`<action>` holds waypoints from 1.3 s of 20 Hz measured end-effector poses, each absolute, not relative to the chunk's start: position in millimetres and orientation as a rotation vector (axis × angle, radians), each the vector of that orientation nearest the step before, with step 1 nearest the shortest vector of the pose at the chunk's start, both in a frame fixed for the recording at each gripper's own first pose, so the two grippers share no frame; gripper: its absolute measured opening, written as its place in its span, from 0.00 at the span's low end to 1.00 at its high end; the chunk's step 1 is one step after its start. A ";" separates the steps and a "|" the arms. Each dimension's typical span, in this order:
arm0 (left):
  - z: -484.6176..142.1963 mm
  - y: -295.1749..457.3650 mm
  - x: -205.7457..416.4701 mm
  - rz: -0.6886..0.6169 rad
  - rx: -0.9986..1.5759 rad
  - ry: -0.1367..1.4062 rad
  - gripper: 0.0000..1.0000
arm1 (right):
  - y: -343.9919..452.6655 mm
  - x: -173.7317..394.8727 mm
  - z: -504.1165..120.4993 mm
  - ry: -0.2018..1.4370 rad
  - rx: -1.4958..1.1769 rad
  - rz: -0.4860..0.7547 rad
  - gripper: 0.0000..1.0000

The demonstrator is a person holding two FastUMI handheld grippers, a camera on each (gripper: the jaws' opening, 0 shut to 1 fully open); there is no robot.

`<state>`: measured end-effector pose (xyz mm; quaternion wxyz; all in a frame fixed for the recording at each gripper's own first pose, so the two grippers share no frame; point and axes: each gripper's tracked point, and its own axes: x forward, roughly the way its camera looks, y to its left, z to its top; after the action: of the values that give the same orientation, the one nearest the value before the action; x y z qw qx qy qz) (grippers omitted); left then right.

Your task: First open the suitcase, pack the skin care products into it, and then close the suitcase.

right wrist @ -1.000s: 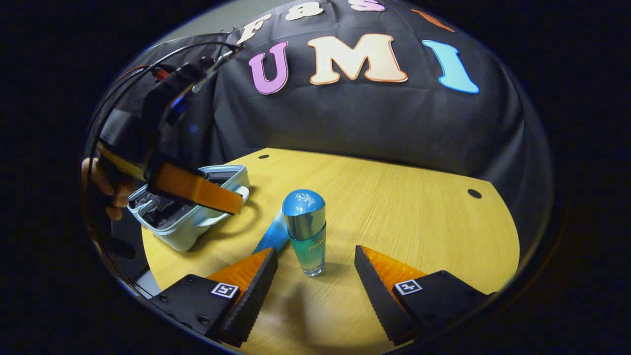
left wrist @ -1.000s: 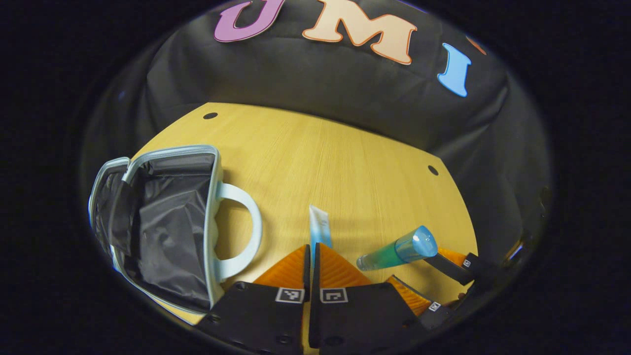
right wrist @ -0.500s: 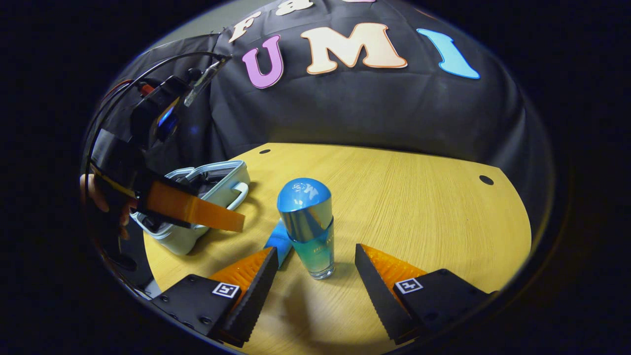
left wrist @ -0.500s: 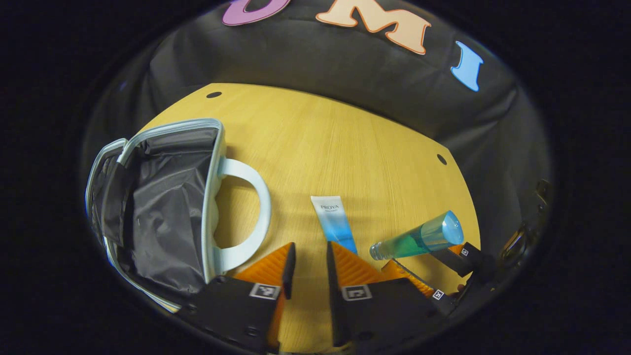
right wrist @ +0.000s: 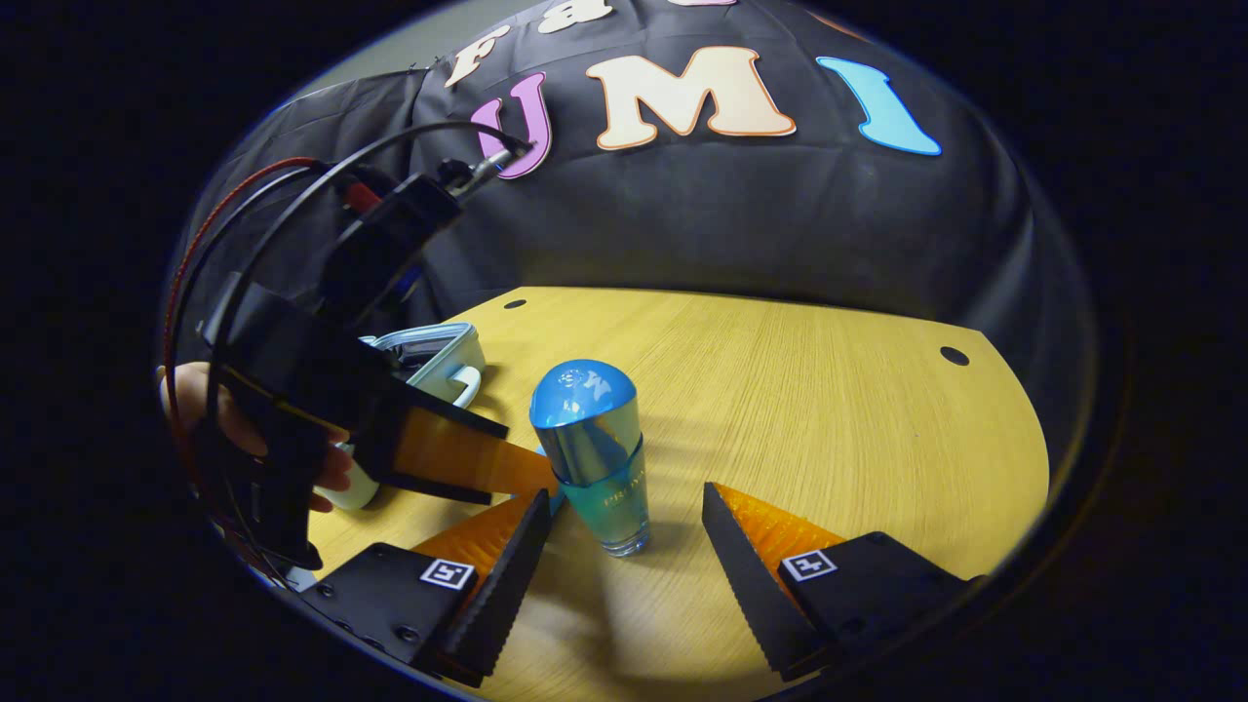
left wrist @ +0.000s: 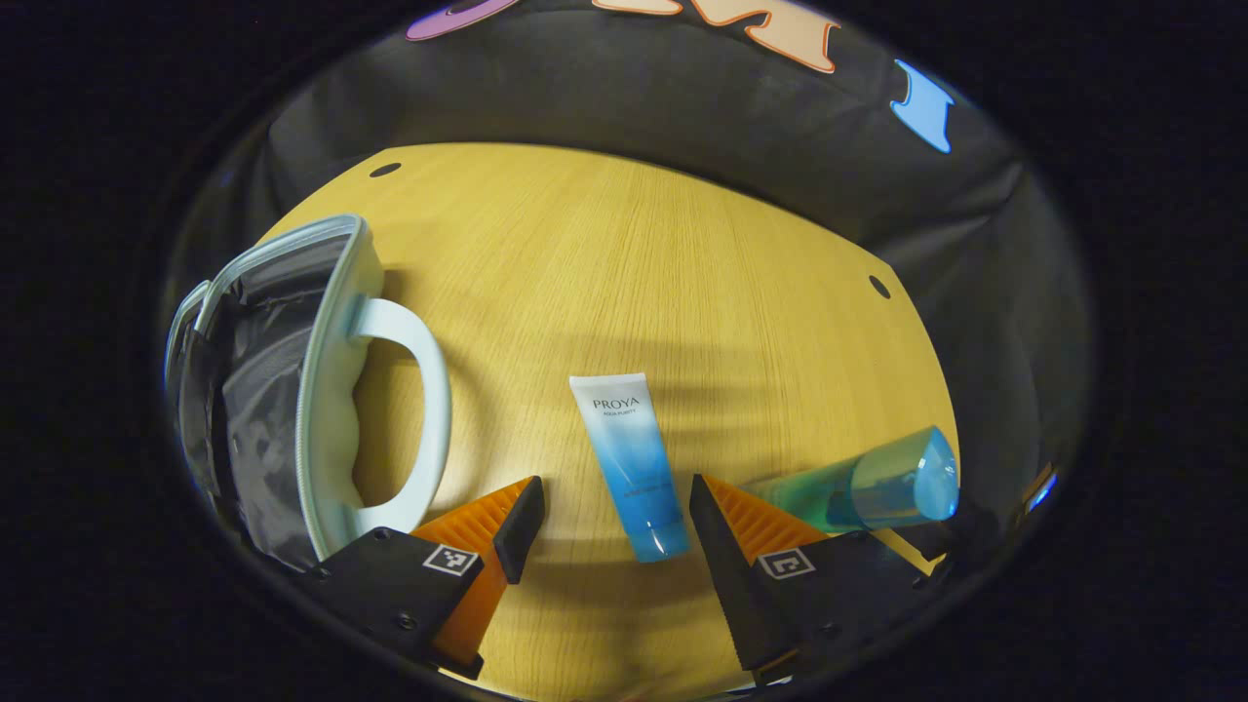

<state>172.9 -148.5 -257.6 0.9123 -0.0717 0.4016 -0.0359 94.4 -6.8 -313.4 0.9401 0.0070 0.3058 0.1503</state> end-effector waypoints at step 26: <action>-250.1 -150.1 188.5 -0.182 -0.350 0.869 0.35 | -8.9 82.0 -317.5 0.624 -0.070 0.326 0.98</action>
<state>188.5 -150.1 -250.1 0.8882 -0.1687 0.4184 -0.0877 82.0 -8.9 -317.5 0.9381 -0.0341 0.3055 0.1596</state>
